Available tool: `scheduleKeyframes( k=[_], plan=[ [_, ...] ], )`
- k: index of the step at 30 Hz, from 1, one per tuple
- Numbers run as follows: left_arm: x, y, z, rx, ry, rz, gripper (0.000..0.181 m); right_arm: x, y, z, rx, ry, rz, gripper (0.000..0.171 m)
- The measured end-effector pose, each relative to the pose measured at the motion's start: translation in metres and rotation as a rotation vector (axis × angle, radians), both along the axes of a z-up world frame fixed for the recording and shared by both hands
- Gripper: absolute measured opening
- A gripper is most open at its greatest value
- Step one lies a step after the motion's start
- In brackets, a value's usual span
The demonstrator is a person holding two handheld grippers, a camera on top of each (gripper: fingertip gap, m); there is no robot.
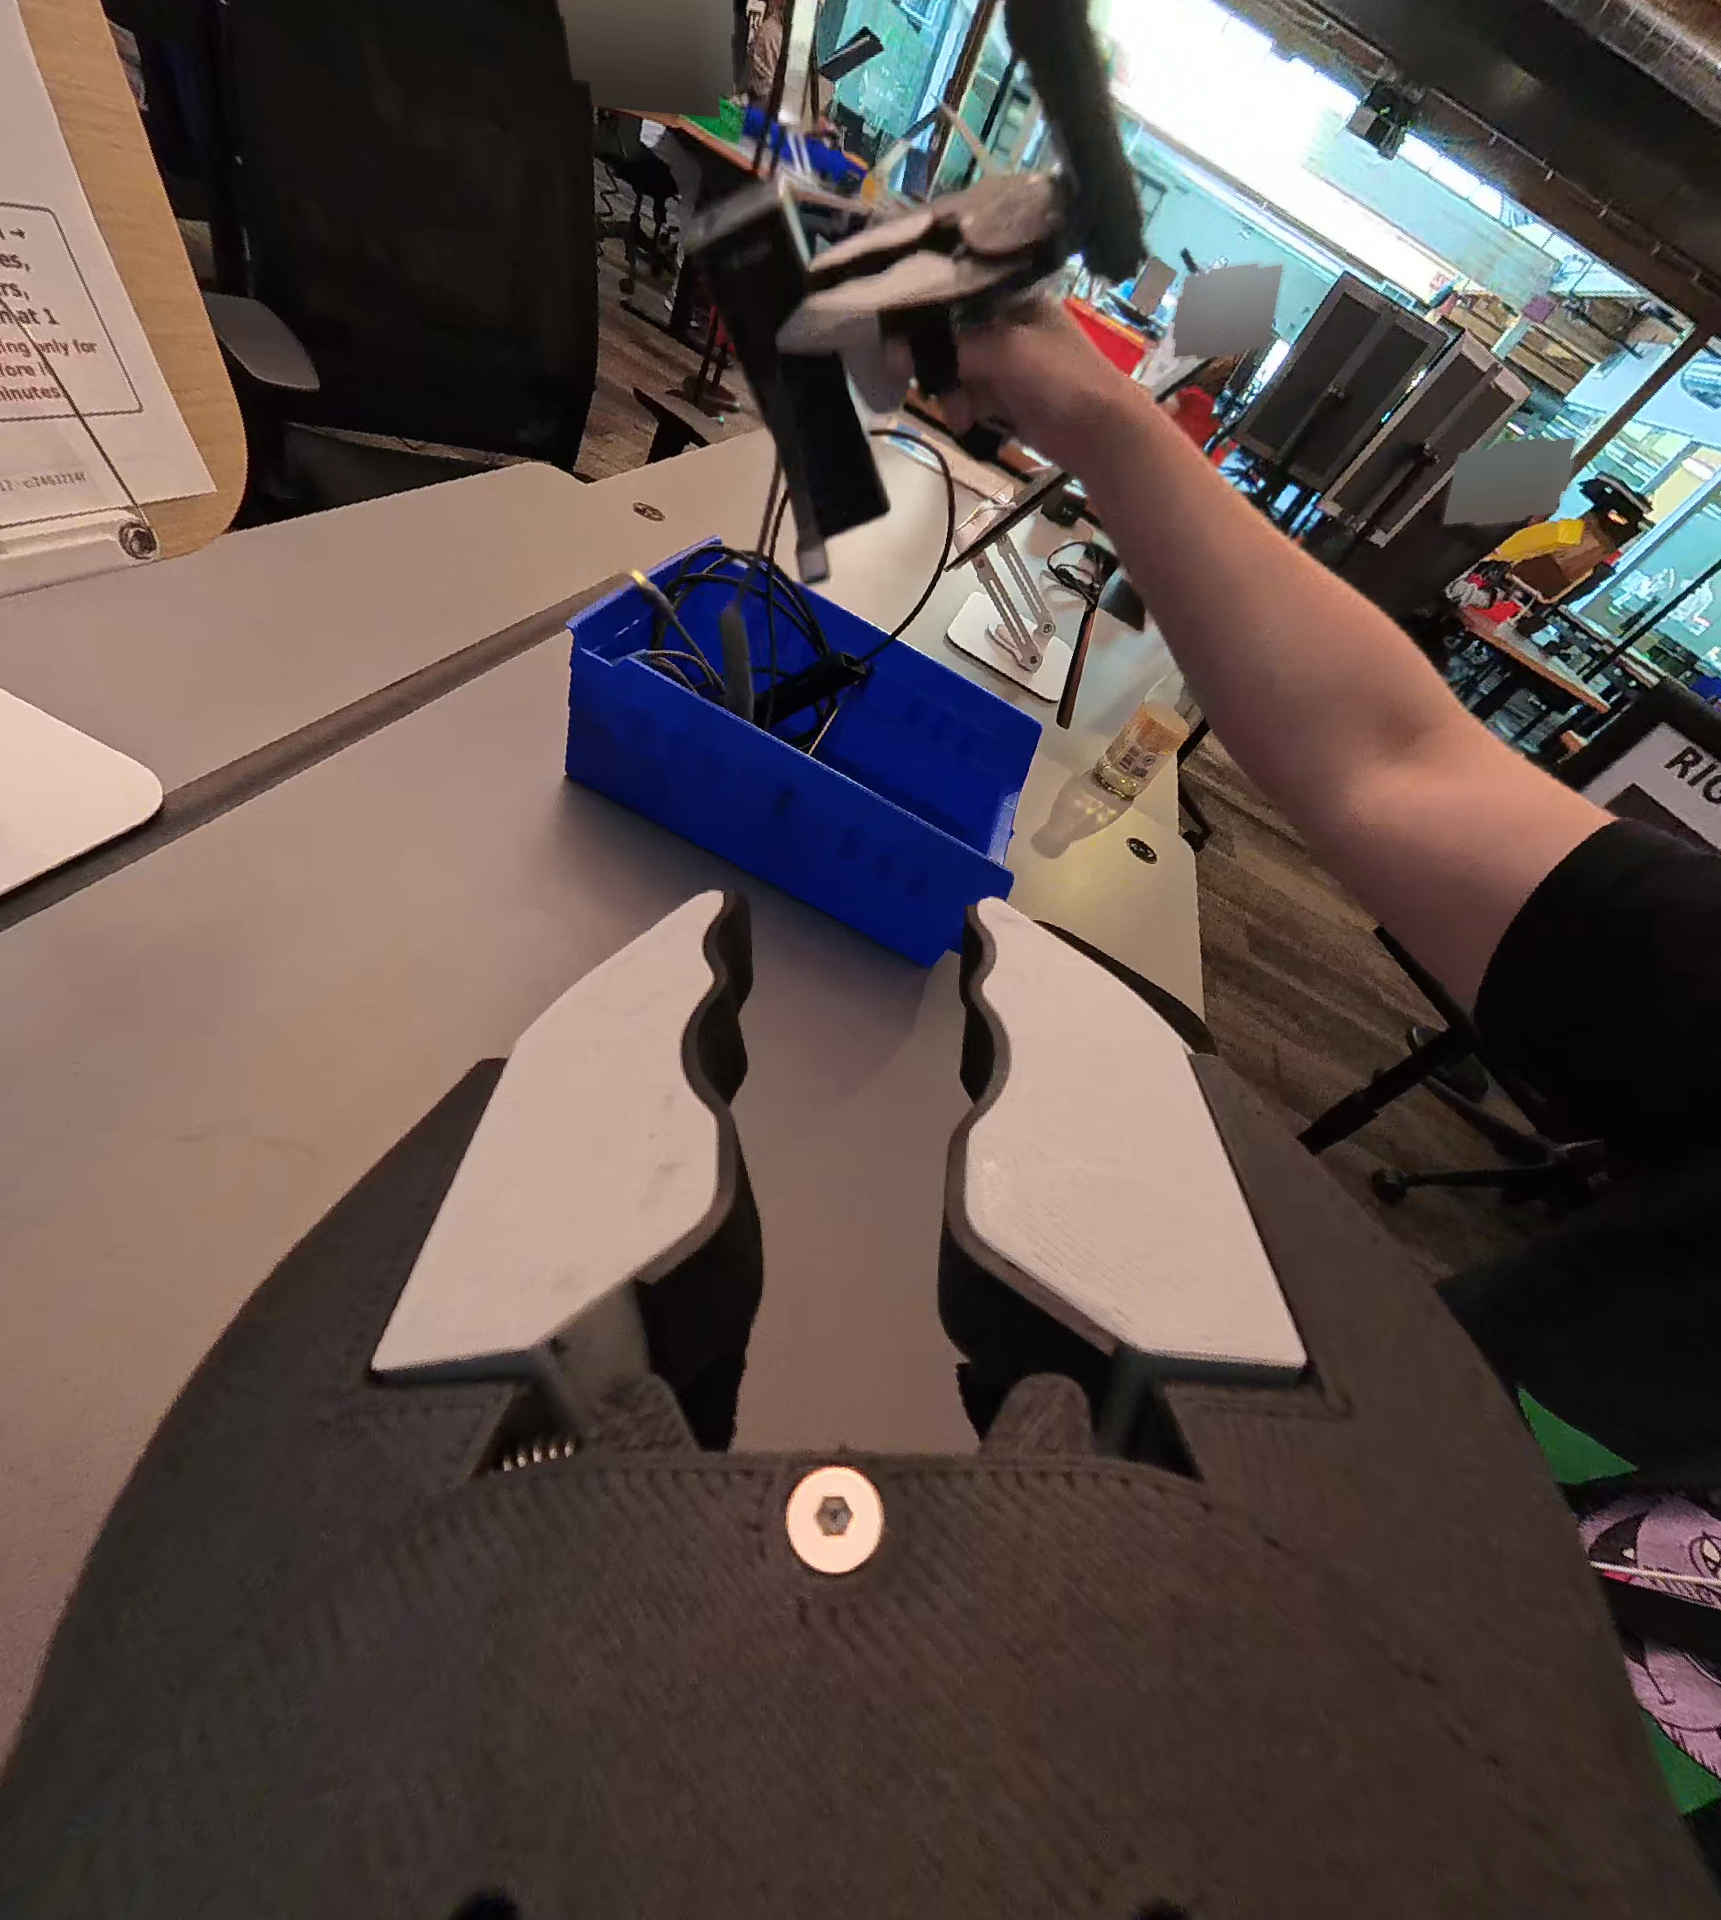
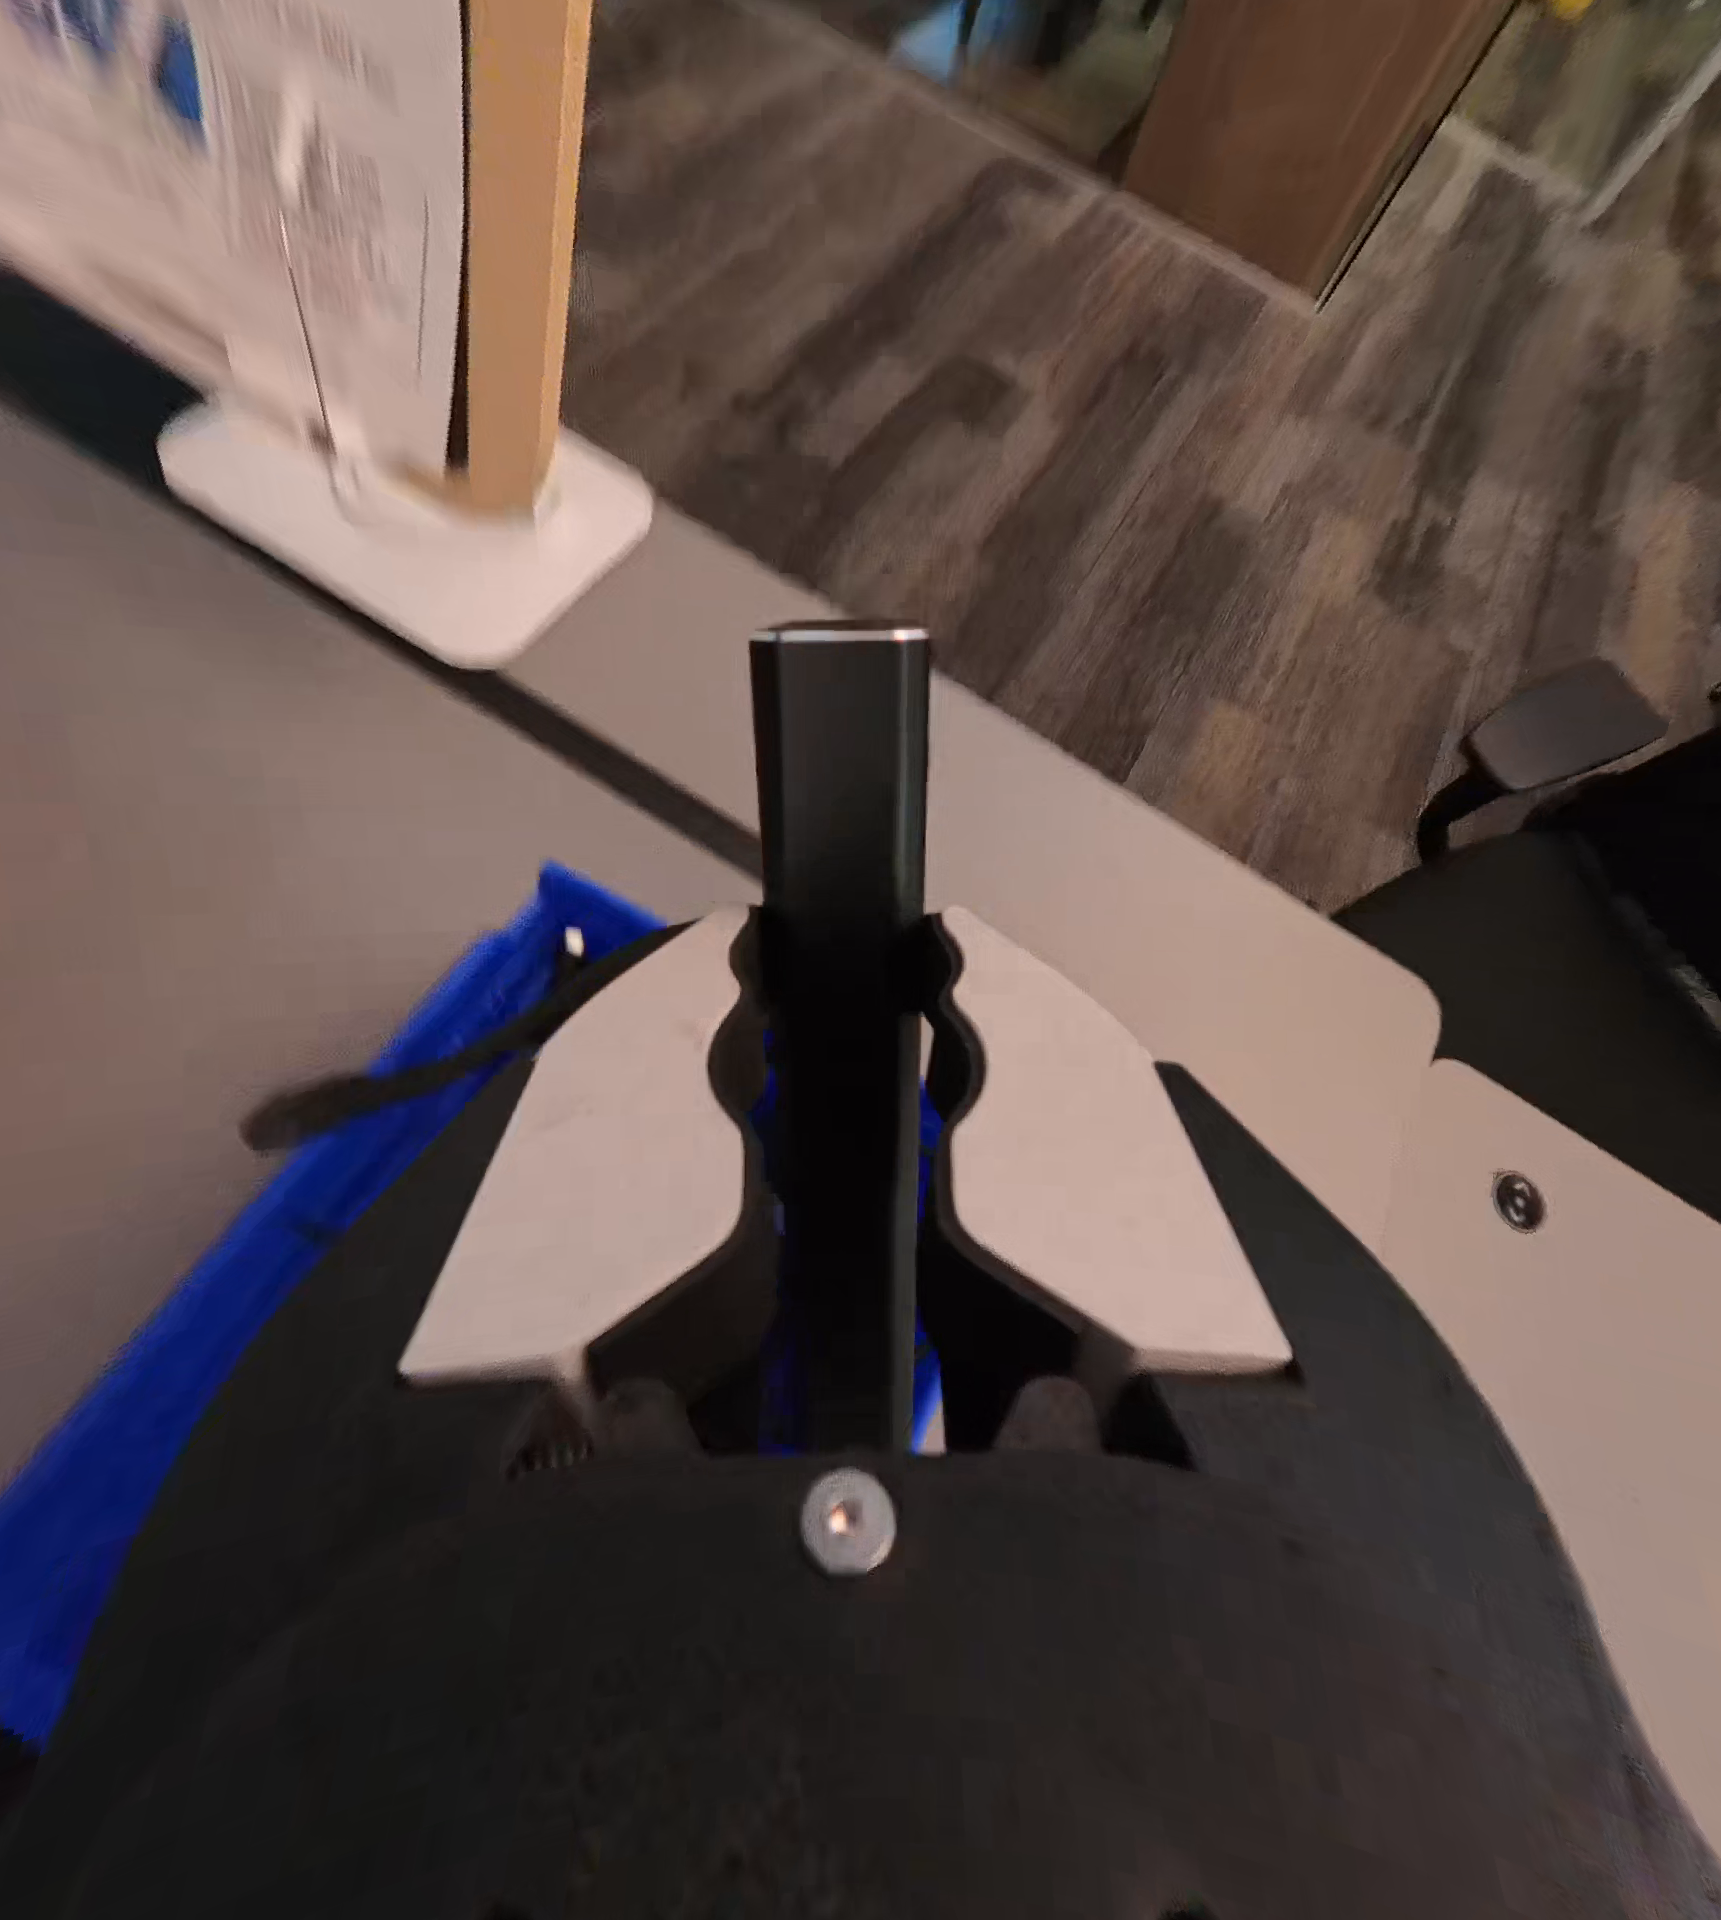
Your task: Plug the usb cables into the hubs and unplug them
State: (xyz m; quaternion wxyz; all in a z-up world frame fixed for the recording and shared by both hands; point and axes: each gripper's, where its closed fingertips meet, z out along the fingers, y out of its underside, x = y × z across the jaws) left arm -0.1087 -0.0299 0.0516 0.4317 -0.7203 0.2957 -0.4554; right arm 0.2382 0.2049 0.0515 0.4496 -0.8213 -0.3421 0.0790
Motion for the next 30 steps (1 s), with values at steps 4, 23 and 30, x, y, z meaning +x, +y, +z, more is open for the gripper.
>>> scheduleKeyframes(
  k=[4, 23, 30],
  plan=[
    [0.002, 0.000, -0.002, -0.007, 0.008, -0.005, 0.038, -0.007, -0.009, -0.079, -0.135, -0.327, 0.130, 0.028],
    [-0.143, 0.022, 0.010, 0.093, 0.315, 0.642, 0.048, -0.023, -0.039, -0.065, 0.144, -0.503, 0.136, 0.065],
    [-0.348, -0.044, 0.004, -0.038, 0.385, 1.300, 0.071, 0.094, -0.105, -0.042, 0.031, -0.195, -0.320, 0.070]
  ],
)
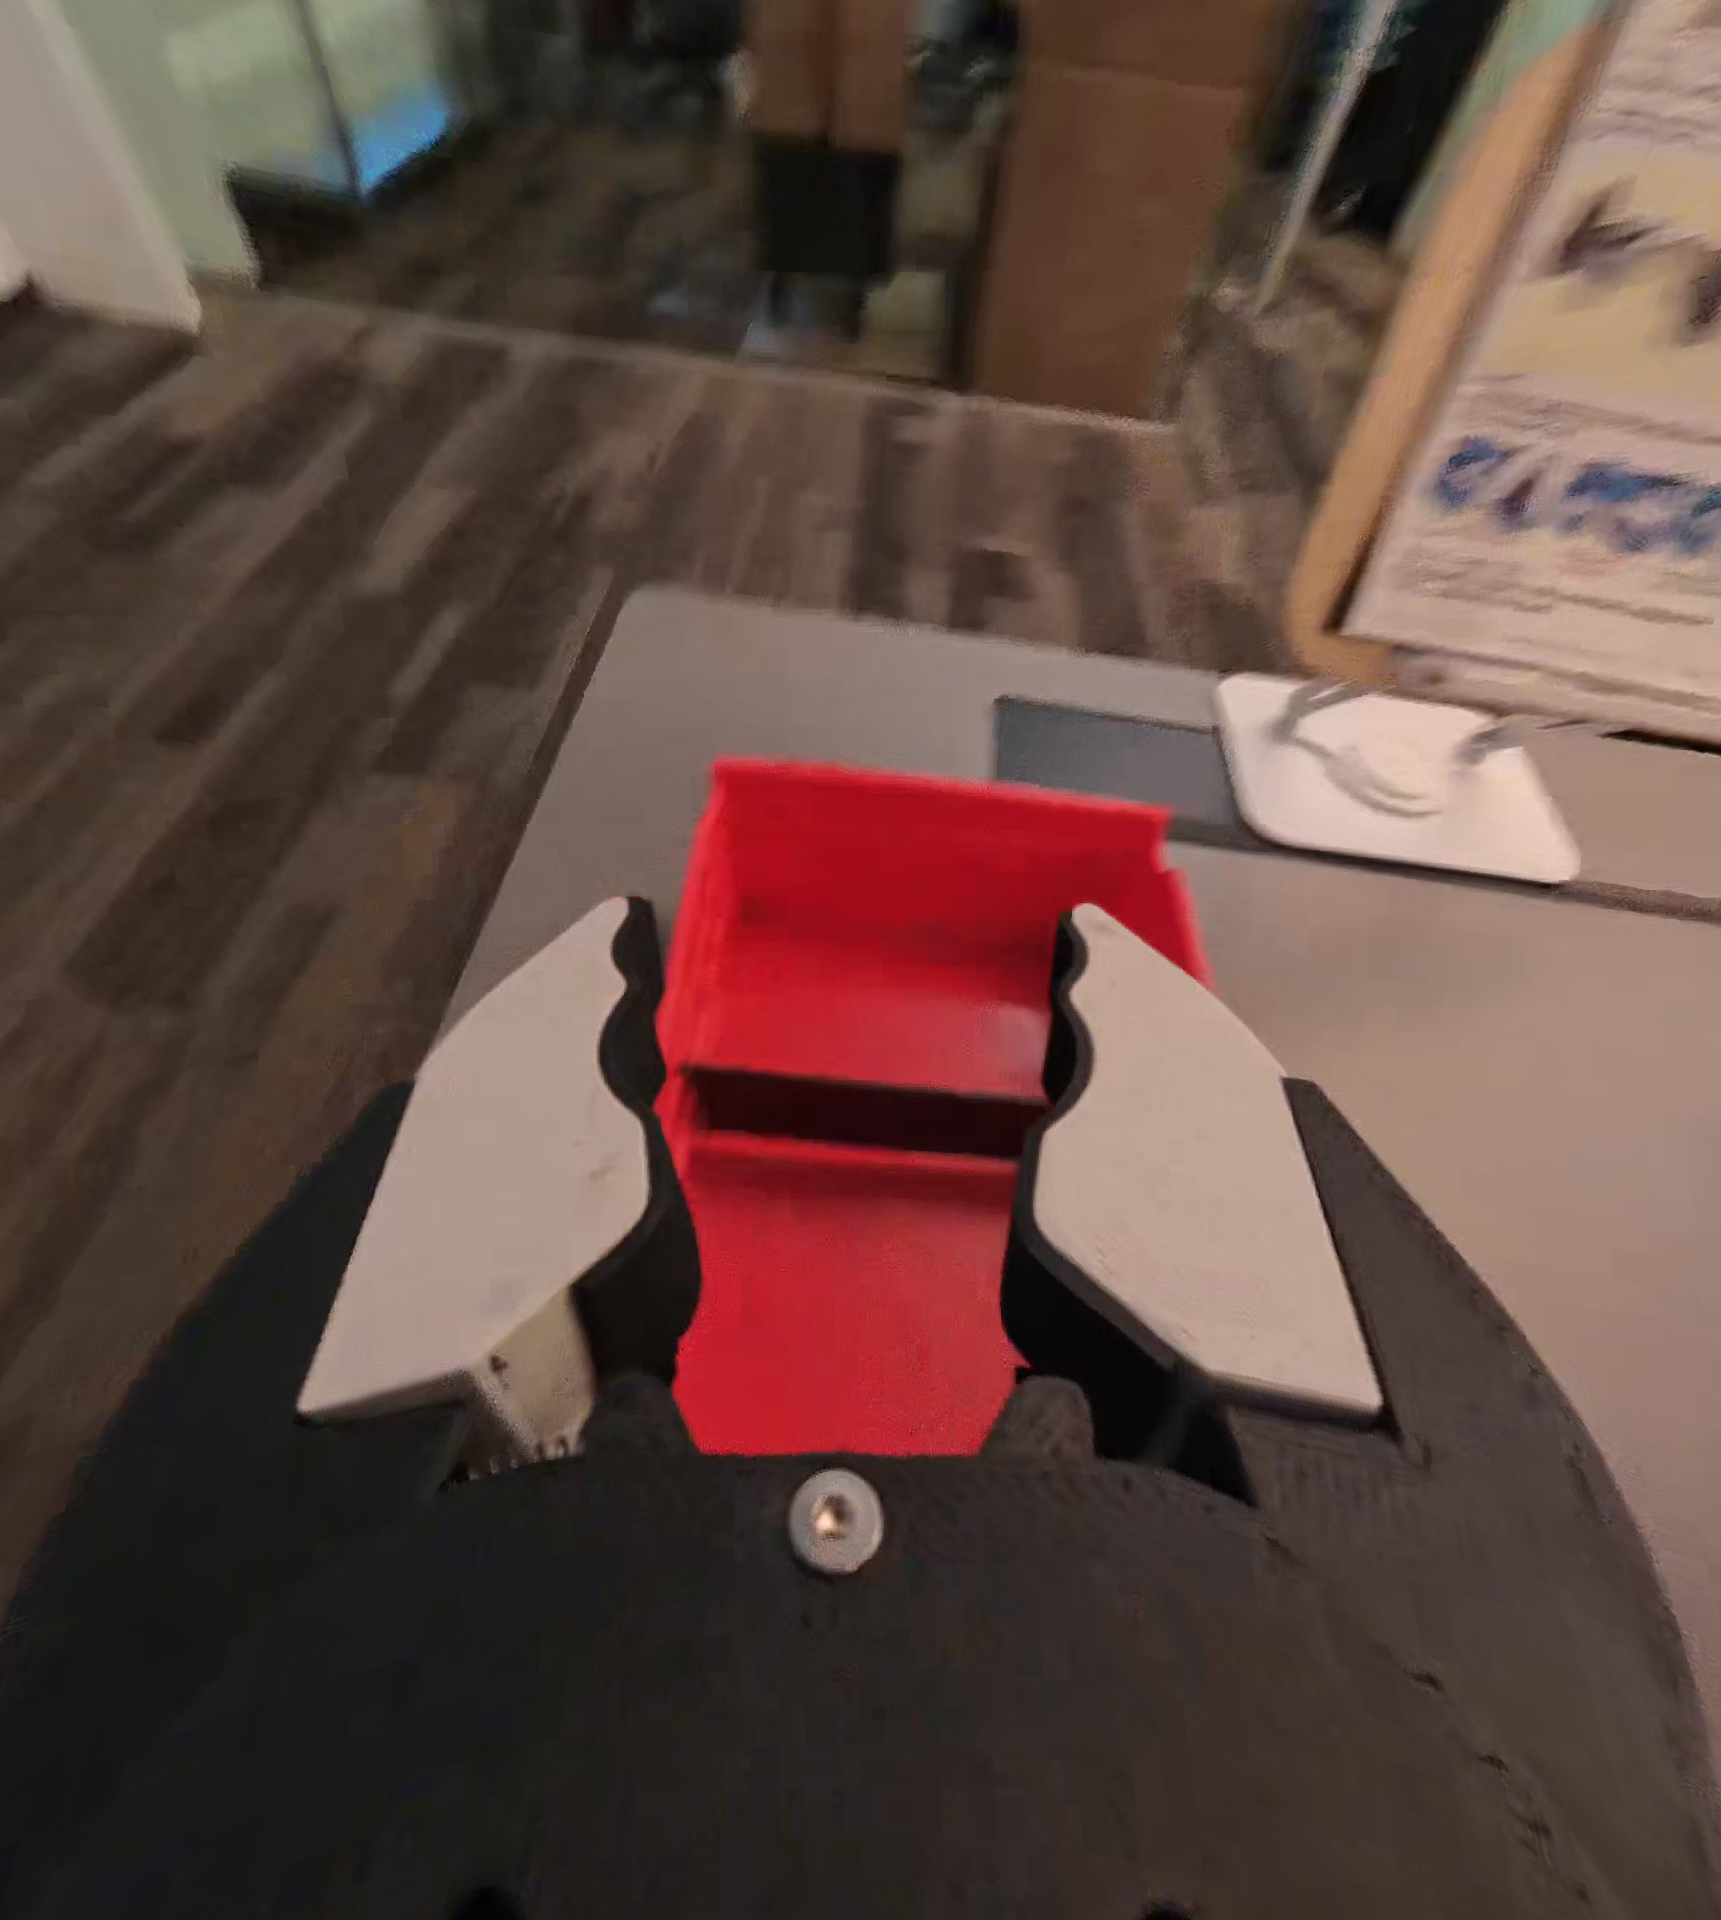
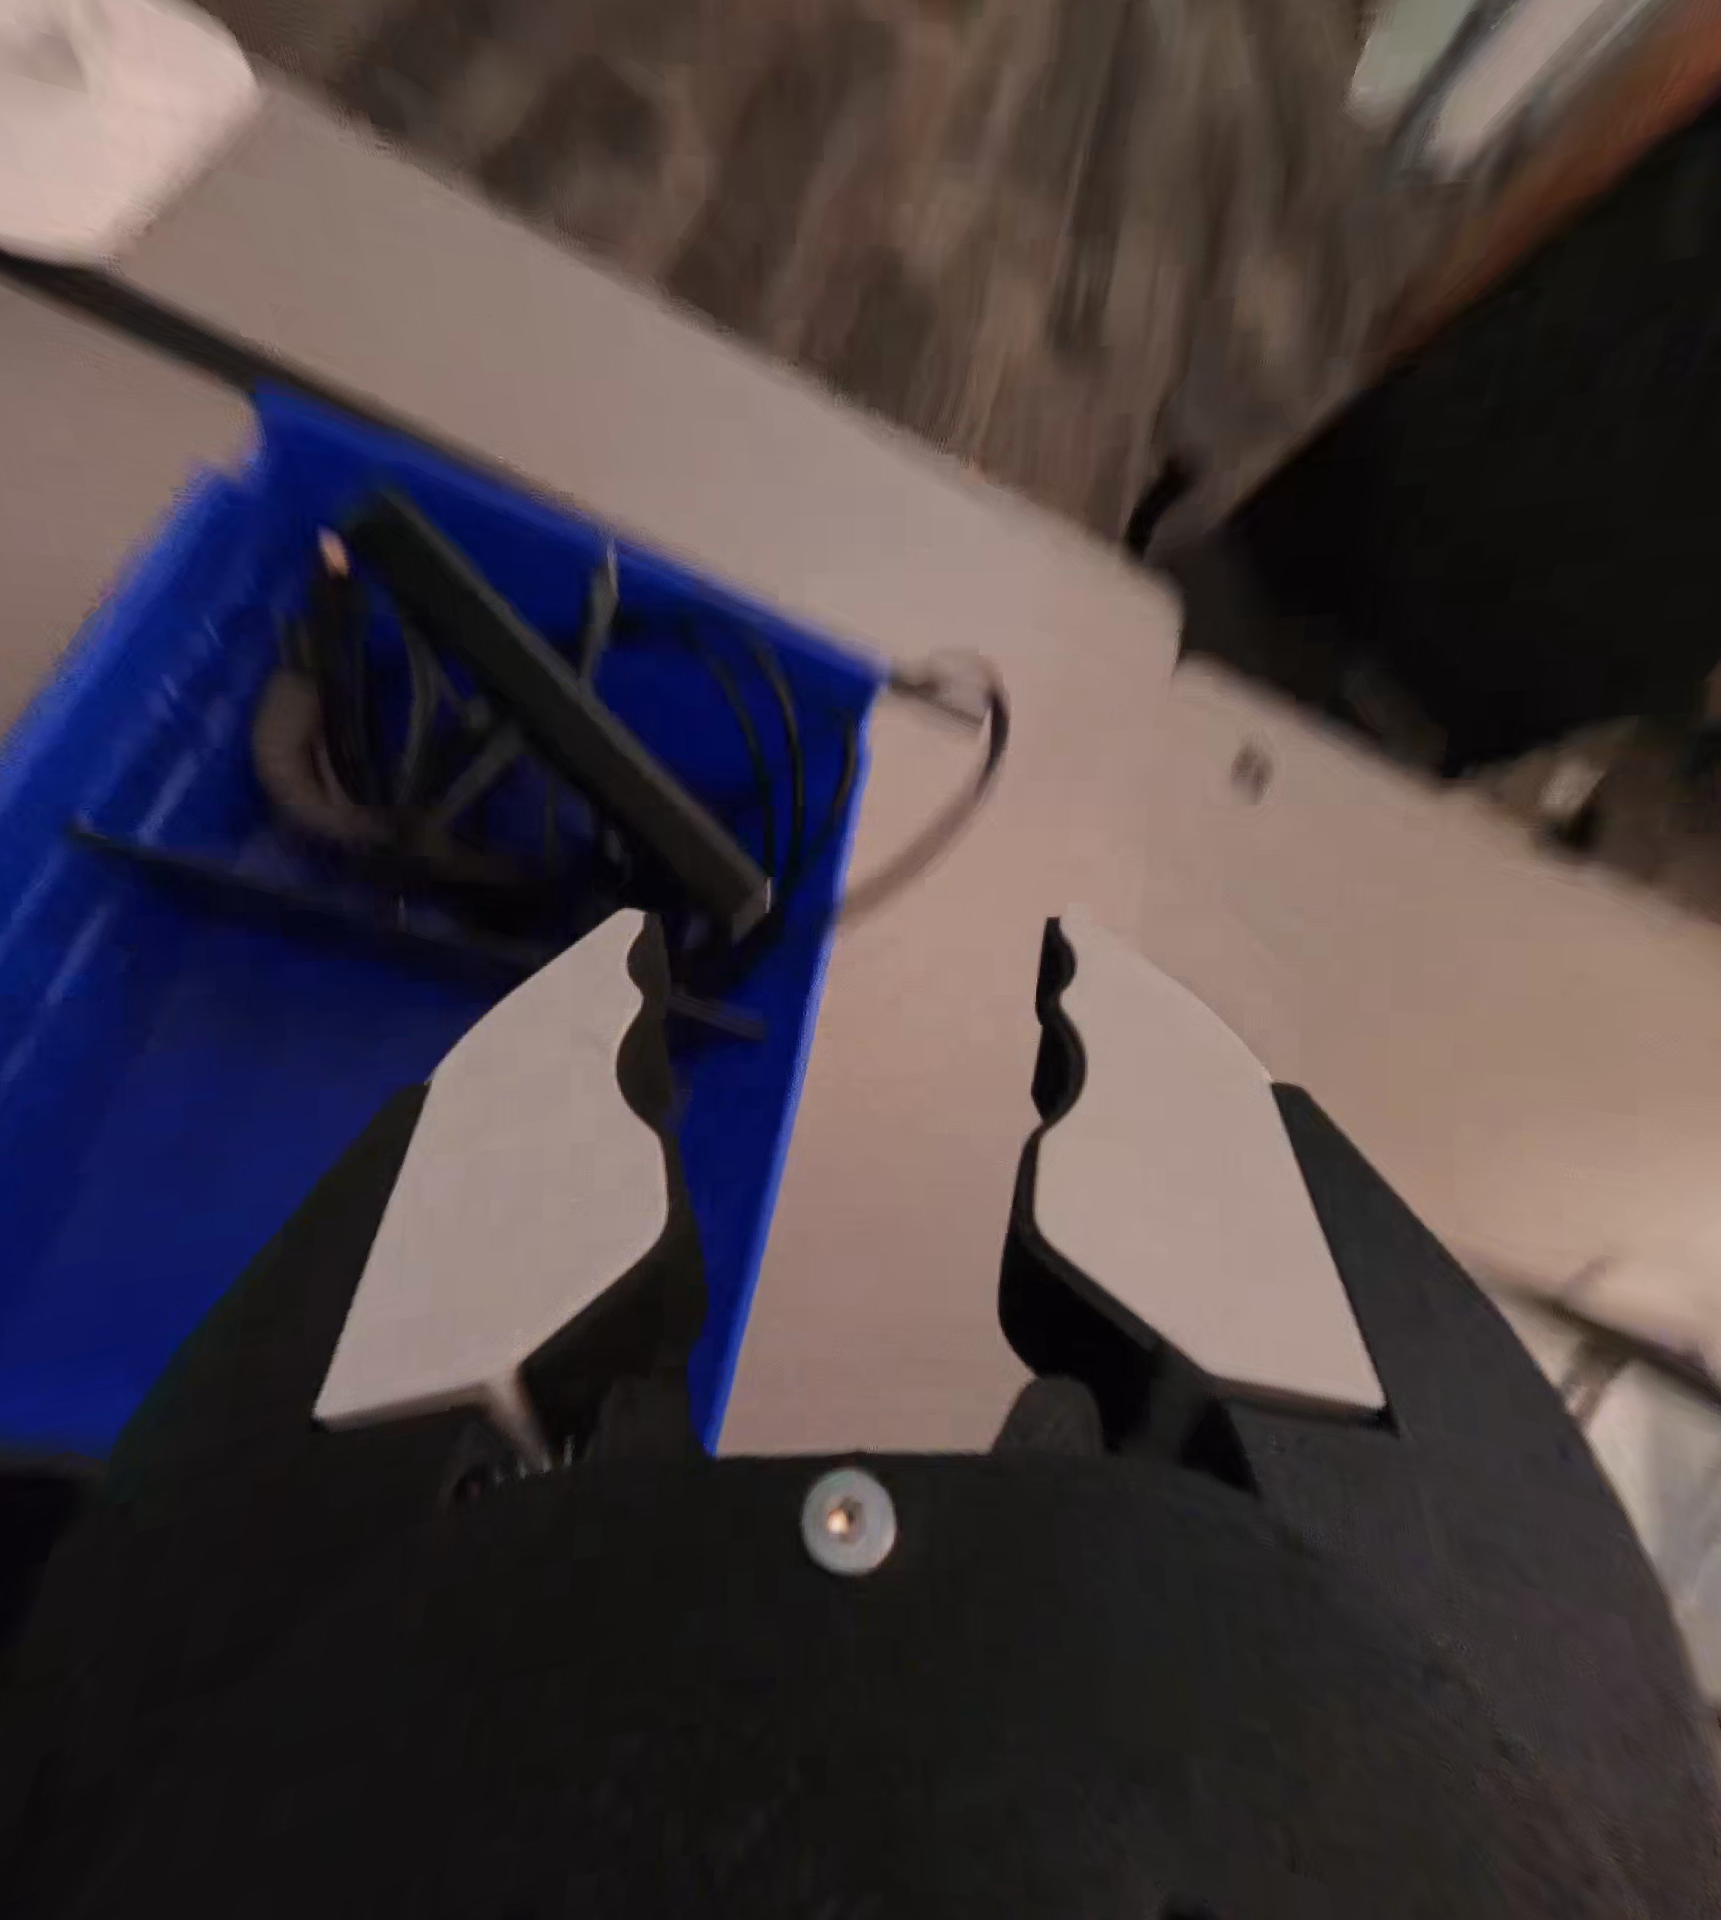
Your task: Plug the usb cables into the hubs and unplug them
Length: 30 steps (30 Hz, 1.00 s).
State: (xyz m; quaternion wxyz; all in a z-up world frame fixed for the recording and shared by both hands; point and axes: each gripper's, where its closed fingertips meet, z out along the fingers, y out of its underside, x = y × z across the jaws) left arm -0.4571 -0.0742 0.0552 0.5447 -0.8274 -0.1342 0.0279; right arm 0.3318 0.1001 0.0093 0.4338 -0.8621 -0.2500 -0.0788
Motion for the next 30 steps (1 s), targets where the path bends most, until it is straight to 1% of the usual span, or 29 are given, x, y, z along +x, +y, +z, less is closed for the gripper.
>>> scheduleKeyframes(
  k=[2, 4, 5, 7, 8, 10, 13, 15, 16, 17, 18, 20, 22, 25, 28, 30],
  plan=[
    [-0.029, -0.015, -0.034, -0.113, -0.096, 0.036, 0.071, 0.026, -0.018, -0.051, -0.231, 0.093, -0.076, 0.070],
    [-0.049, -0.027, -0.068, -0.215, -0.191, 0.061, 0.067, 0.034, -0.038, -0.098, -0.434, 0.166, -0.109, 0.068],
    [-0.058, -0.031, -0.080, -0.243, -0.235, 0.076, 0.066, 0.036, -0.048, -0.117, -0.510, 0.174, -0.118, 0.064],
    [-0.066, -0.035, -0.098, -0.261, -0.304, 0.066, 0.058, 0.041, -0.062, -0.145, -0.608, 0.141, -0.146, 0.058],
    [-0.067, -0.036, -0.108, -0.281, -0.334, 0.050, 0.056, 0.045, -0.065, -0.155, -0.629, 0.114, -0.166, 0.050],
    [-0.069, -0.038, -0.129, -0.342, -0.375, 0.030, 0.056, 0.044, -0.073, -0.171, -0.704, 0.110, -0.180, 0.041],
    [-0.062, -0.036, -0.158, -0.441, -0.449, -0.031, 0.052, 0.028, -0.085, -0.185, -0.839, 0.182, -0.140, 0.009],
    [-0.051, -0.027, -0.166, -0.441, -0.506, -0.106, 0.044, 0.027, -0.087, -0.187, -0.879, 0.204, -0.162, 0.006],
    [-0.044, -0.020, -0.166, -0.413, -0.546, -0.156, 0.036, 0.027, -0.087, -0.187, -0.883, 0.196, -0.158, 0.006],
    [-0.039, -0.016, -0.167, -0.408, -0.571, -0.186, 0.030, 0.028, -0.087, -0.187, -0.884, 0.193, -0.161, 0.006],
    [-0.037, -0.015, -0.173, -0.442, -0.563, -0.187, 0.027, 0.027, -0.088, -0.187, -0.886, 0.197, -0.174, 0.006],
    [-0.038, -0.018, -0.186, -0.537, -0.503, -0.169, 0.022, 0.025, -0.089, -0.187, -0.888, 0.203, -0.183, 0.006],
    [-0.036, -0.019, -0.191, -0.599, -0.460, -0.168, 0.018, 0.019, -0.092, -0.187, -0.888, 0.213, -0.186, 0.006],
    [-0.024, -0.022, -0.201, -0.730, -0.376, -0.223, 0.012, 0.009, -0.095, -0.186, -0.882, 0.223, -0.211, 0.006],
    [-0.008, -0.019, -0.204, -0.855, -0.220, -0.286, 0.009, -0.006, -0.100, -0.186, -0.885, 0.220, -0.206, 0.007],
    [0.002, -0.015, -0.205, -0.945, -0.112, -0.290, 0.010, -0.019, -0.105, -0.186, -0.901, 0.216, -0.190, 0.009]
  ],
)
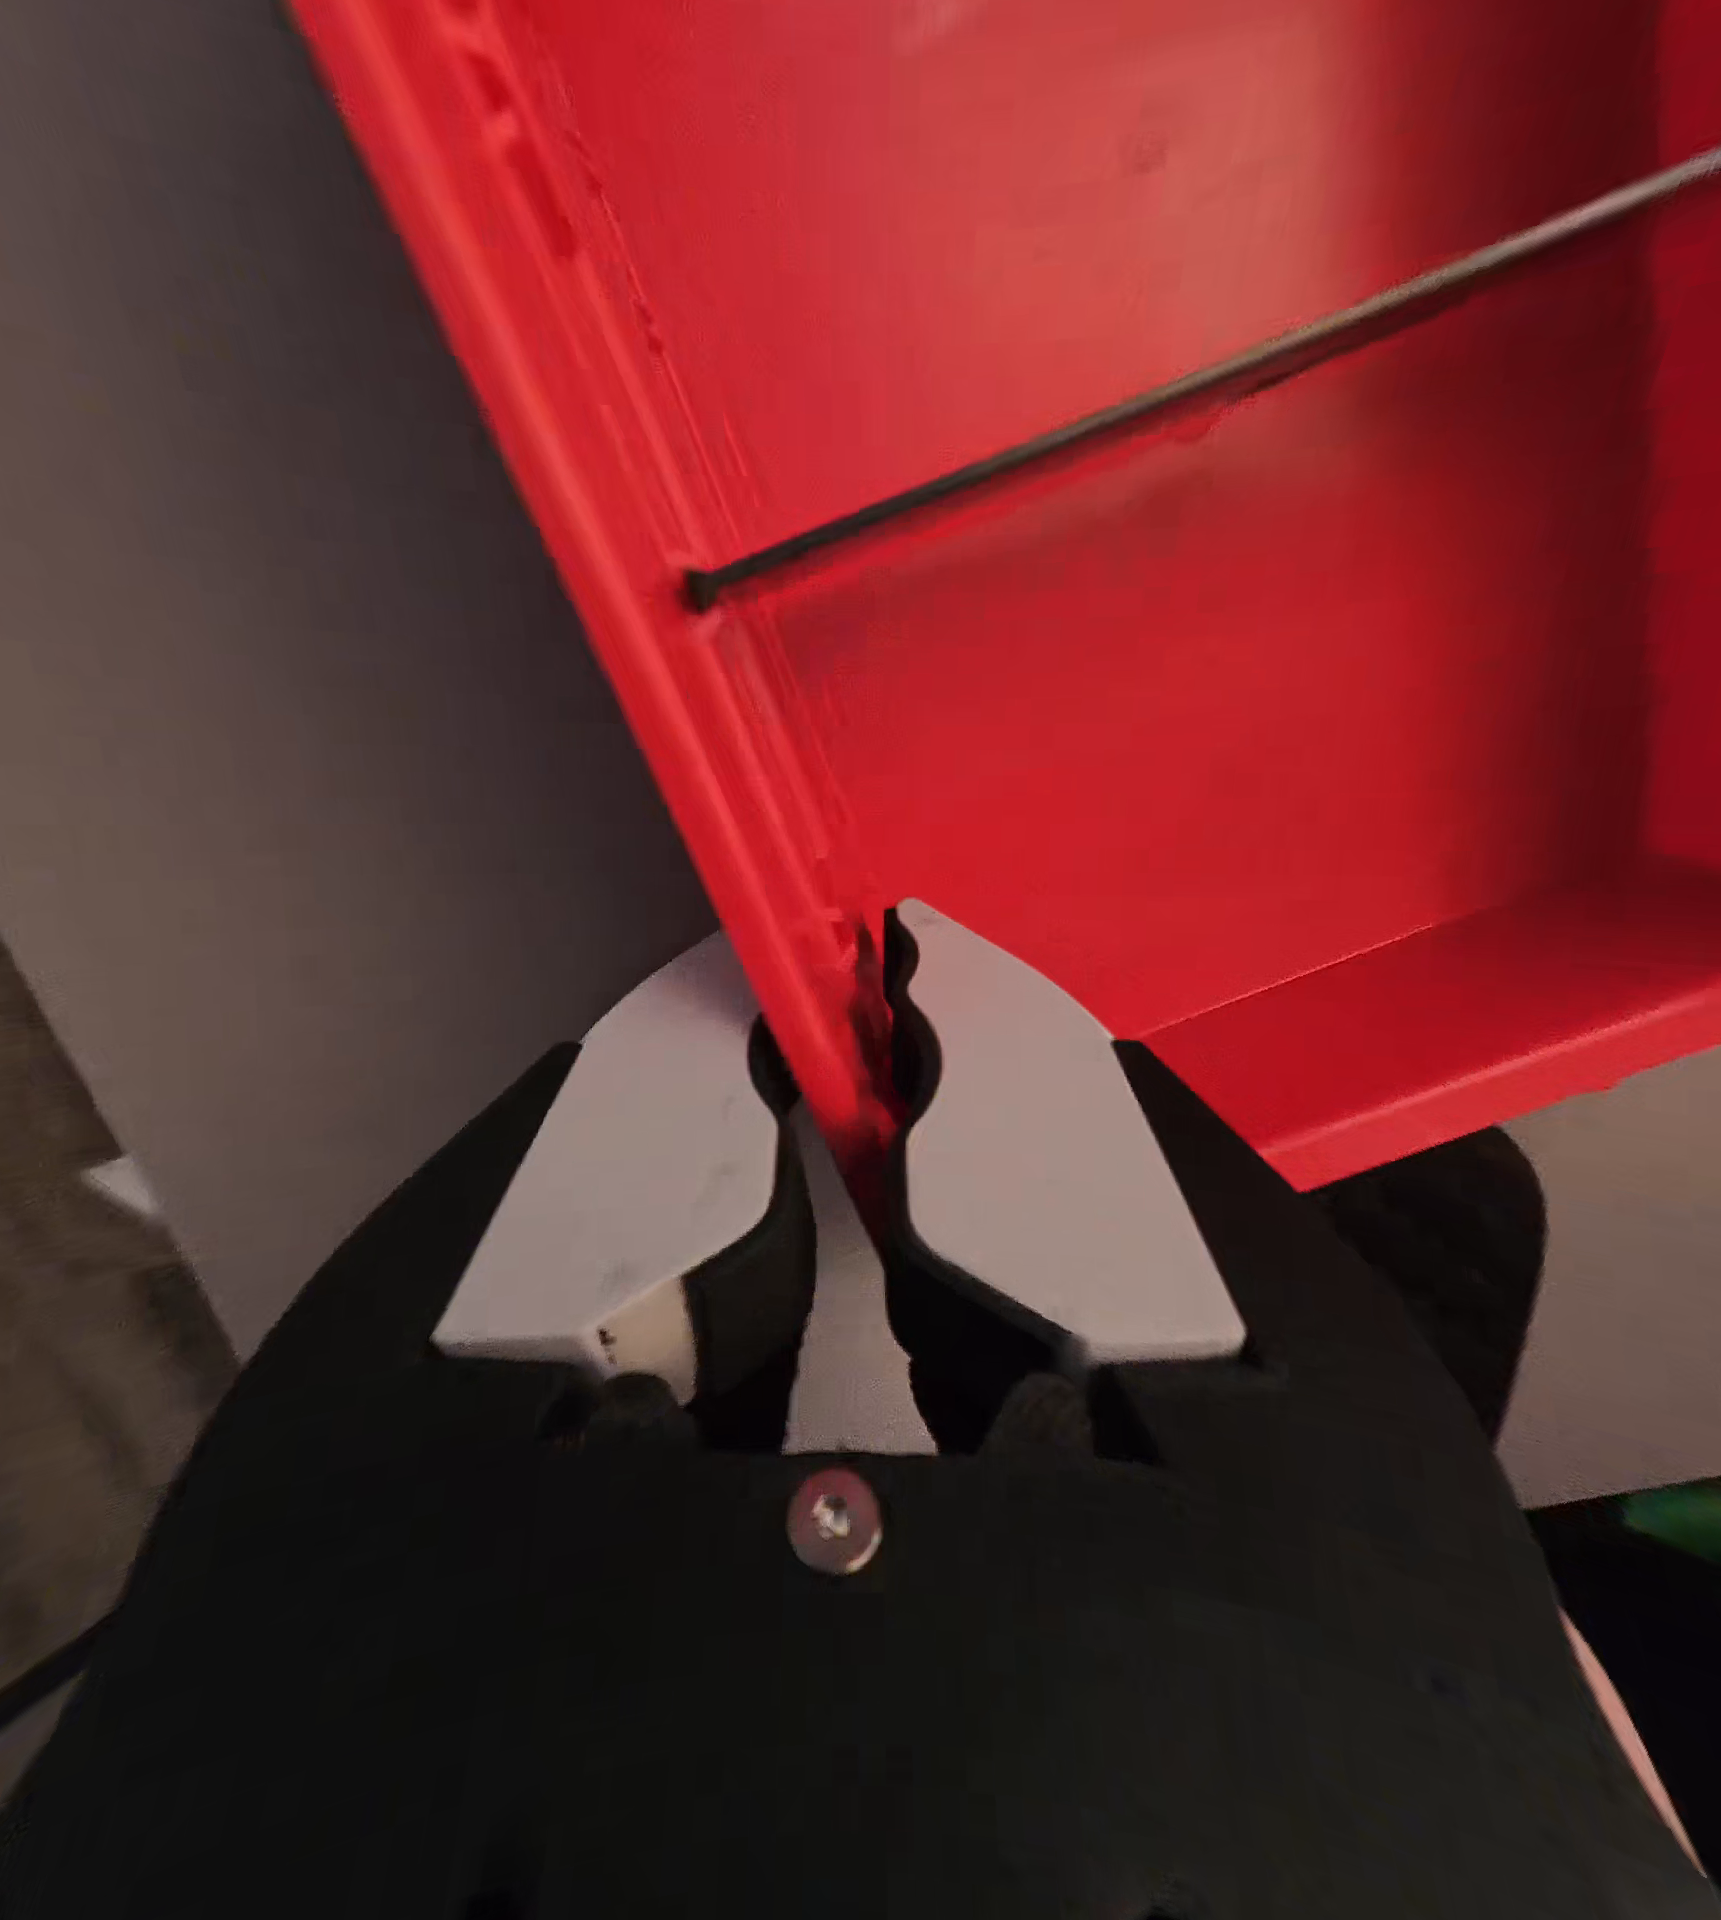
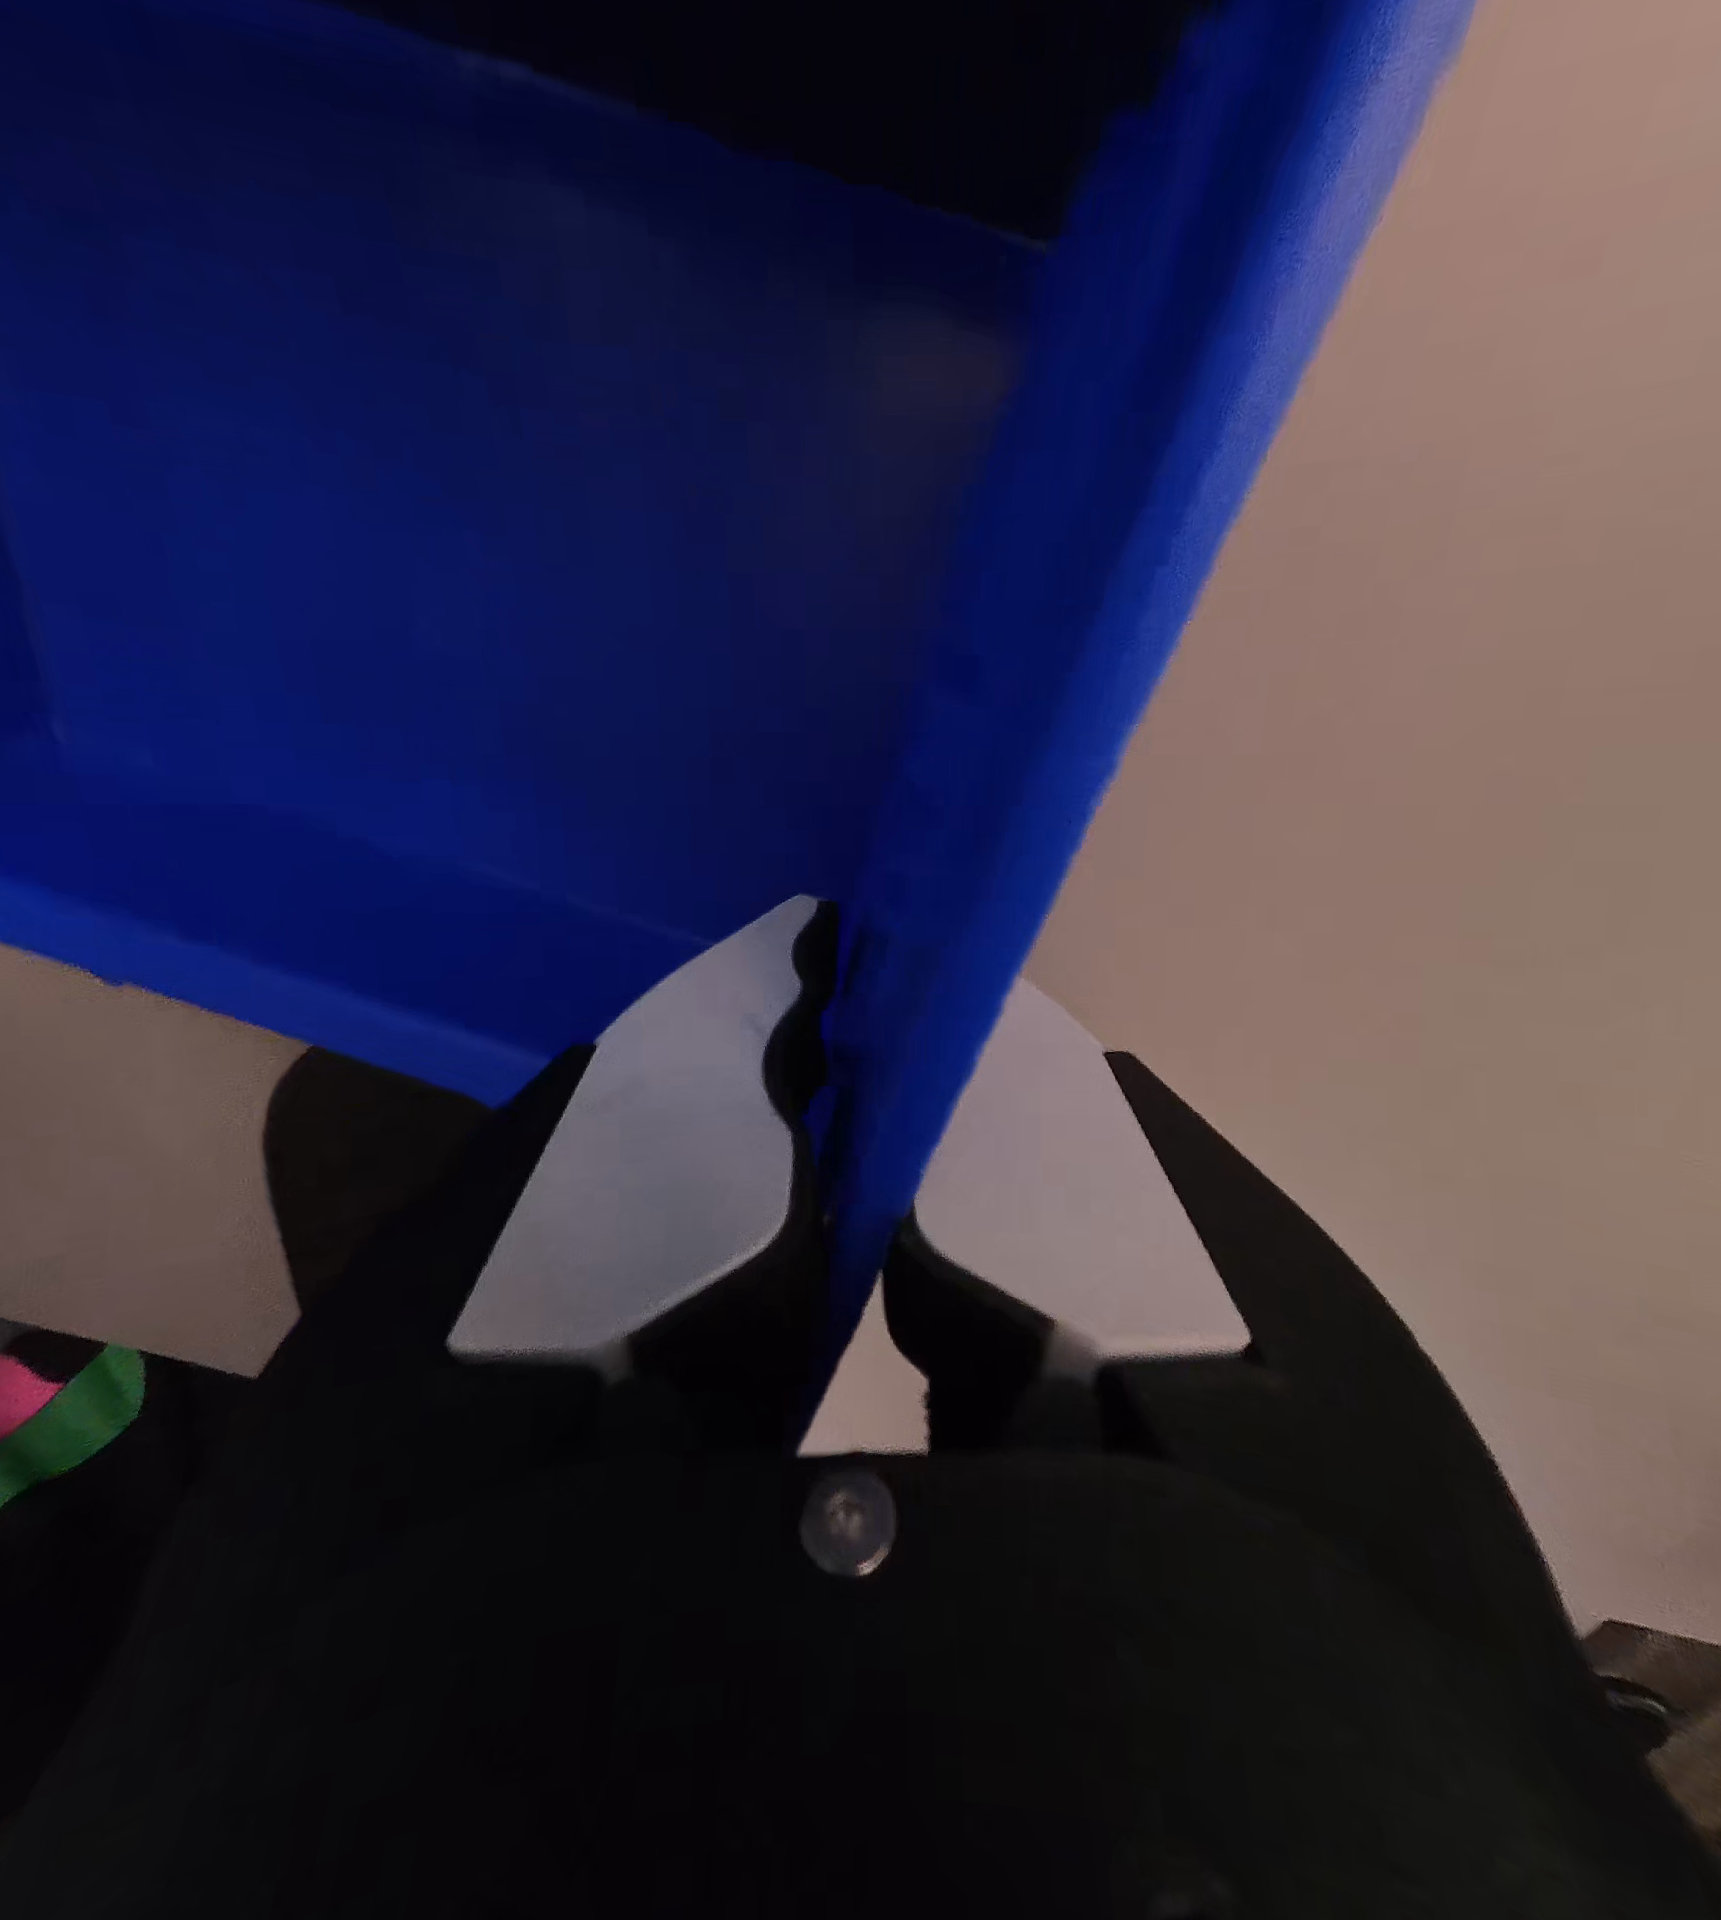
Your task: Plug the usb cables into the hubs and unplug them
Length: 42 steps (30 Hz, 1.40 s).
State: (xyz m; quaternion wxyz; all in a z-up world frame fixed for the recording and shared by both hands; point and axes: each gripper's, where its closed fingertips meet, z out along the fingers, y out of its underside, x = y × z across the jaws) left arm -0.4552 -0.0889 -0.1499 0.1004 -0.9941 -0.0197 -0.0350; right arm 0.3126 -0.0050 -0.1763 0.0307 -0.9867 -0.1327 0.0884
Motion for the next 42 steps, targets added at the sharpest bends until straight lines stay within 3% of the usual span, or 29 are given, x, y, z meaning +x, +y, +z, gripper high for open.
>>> scheduleKeyframes(
  k=[8, 15, 24, 28, 33, 36, 38, 39, 40, 42],
  plan=[
    [0.098, 0.032, -0.001, -0.120, 0.041, -0.244, 0.009, -0.038, -0.007, 0.001, 0.002, -0.009, 0.015, 0.010],
    [0.164, 0.041, -0.001, -0.173, 0.095, -0.267, 0.008, -0.056, -0.006, 0.001, 0.003, -0.018, 0.090, 0.011],
    [0.205, 0.019, -0.001, -0.254, 0.109, -0.335, 0.015, -0.088, -0.001, 0.001, 0.007, -0.037, 0.262, 0.012],
    [0.219, -0.003, 0.002, -0.324, 0.051, -0.395, 0.026, -0.092, 0.001, 0.004, 0.058, -0.025, 0.288, 0.022],
    [0.219, -0.012, 0.021, -0.289, 0.004, -0.427, 0.020, -0.103, 0.012, 0.076, 0.448, 0.076, 0.015, 0.038],
    [0.214, -0.010, 0.047, -0.153, -0.018, -0.416, 0.026, -0.176, 0.011, 0.148, 0.782, 0.208, 0.176, 0.030],
    [0.209, -0.008, 0.066, -0.046, -0.018, -0.410, 0.027, -0.239, 0.004, 0.182, 0.928, 0.270, 0.346, 0.040],
    [0.208, -0.008, 0.075, 0.004, -0.024, -0.404, 0.028, -0.269, 0.003, 0.191, 0.973, 0.297, 0.390, 0.054],
    [0.206, -0.009, 0.083, 0.043, -0.031, -0.397, 0.028, -0.303, -0.003, 0.191, 0.957, 0.361, 0.452, 0.058],
    [0.203, -0.012, 0.093, 0.094, -0.027, -0.395, 0.028, -0.357, -0.015, 0.161, 0.738, 0.444, 0.559, 0.067]
  ],
)
